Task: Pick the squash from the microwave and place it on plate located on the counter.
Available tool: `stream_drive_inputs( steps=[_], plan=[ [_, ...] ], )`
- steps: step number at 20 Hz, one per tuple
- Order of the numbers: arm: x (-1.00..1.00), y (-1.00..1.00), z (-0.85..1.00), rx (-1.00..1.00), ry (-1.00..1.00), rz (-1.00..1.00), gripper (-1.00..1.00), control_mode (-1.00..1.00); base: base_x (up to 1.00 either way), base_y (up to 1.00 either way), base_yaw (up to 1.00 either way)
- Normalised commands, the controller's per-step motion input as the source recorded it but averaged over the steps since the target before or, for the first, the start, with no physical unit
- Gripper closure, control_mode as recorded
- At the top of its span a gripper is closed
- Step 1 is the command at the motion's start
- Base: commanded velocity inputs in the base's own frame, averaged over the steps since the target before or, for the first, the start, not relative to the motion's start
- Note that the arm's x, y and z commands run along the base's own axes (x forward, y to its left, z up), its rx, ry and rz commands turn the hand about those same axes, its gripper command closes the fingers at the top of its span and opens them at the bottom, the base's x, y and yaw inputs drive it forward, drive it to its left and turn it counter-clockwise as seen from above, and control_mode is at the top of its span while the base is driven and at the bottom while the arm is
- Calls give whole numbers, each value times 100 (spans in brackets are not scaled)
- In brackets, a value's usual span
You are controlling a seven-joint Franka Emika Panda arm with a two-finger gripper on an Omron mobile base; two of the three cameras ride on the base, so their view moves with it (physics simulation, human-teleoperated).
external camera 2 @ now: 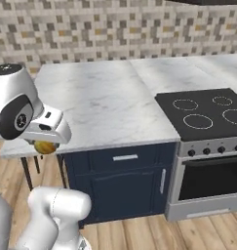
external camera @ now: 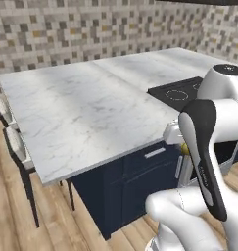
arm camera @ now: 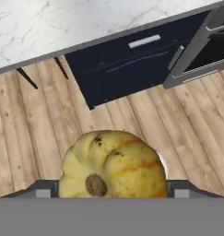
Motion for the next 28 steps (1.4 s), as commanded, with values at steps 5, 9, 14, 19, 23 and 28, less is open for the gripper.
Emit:
stream_drive_inputs(
  steps=[5, 9, 14, 19, 23, 28],
  plan=[
    [0, 0, 0, 0, 0, 0, 100, 100, 82, -50, -2],
    [0, 0, 0, 0, 0, 0, 100, 100, 88, -63, 0],
    [0, 0, 0, 0, 0, 0, 100, 100, 64, -98, -1],
    [0, 0, 0, 0, 0, 0, 100, 100, 51, -100, 0],
    [0, 0, 0, 0, 0, 0, 100, 100, 56, -100, 0],
    [0, 0, 0, 0, 0, 0, 100, 100, 52, -100, 0]
  ],
)
